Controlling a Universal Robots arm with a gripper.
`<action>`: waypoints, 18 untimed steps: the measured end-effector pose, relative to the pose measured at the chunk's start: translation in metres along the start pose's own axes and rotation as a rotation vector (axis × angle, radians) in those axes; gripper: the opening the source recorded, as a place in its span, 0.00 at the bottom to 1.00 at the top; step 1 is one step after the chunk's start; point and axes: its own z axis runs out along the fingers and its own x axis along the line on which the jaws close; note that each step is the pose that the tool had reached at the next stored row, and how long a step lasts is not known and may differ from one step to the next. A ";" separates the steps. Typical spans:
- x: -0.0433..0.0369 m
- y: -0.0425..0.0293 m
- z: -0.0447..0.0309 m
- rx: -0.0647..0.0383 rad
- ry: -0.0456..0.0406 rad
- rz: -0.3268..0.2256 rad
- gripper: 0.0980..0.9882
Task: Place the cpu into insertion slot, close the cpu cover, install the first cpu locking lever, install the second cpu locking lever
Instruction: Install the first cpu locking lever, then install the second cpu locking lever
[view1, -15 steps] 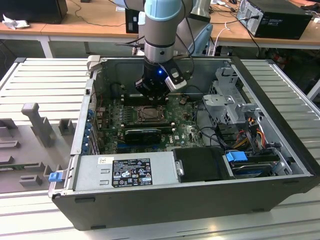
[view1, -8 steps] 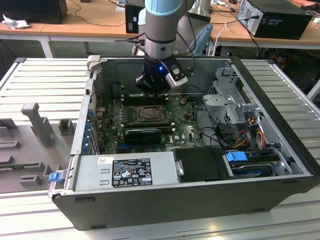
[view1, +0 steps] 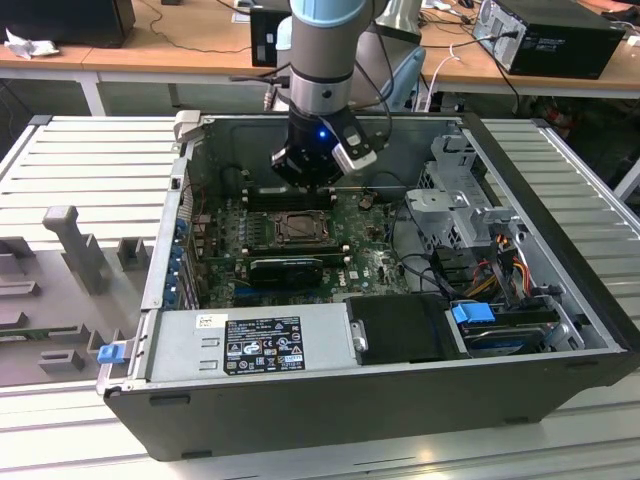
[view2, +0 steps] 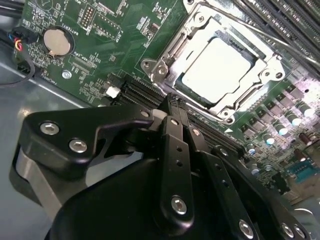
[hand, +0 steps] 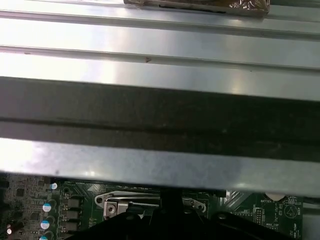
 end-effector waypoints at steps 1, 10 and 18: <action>0.0000 -0.0005 0.0000 0.000 0.0000 0.000 0.01; 0.0002 -0.0036 -0.0002 0.001 0.0000 0.000 0.01; 0.0005 -0.0089 -0.0078 0.001 -0.0001 0.000 0.01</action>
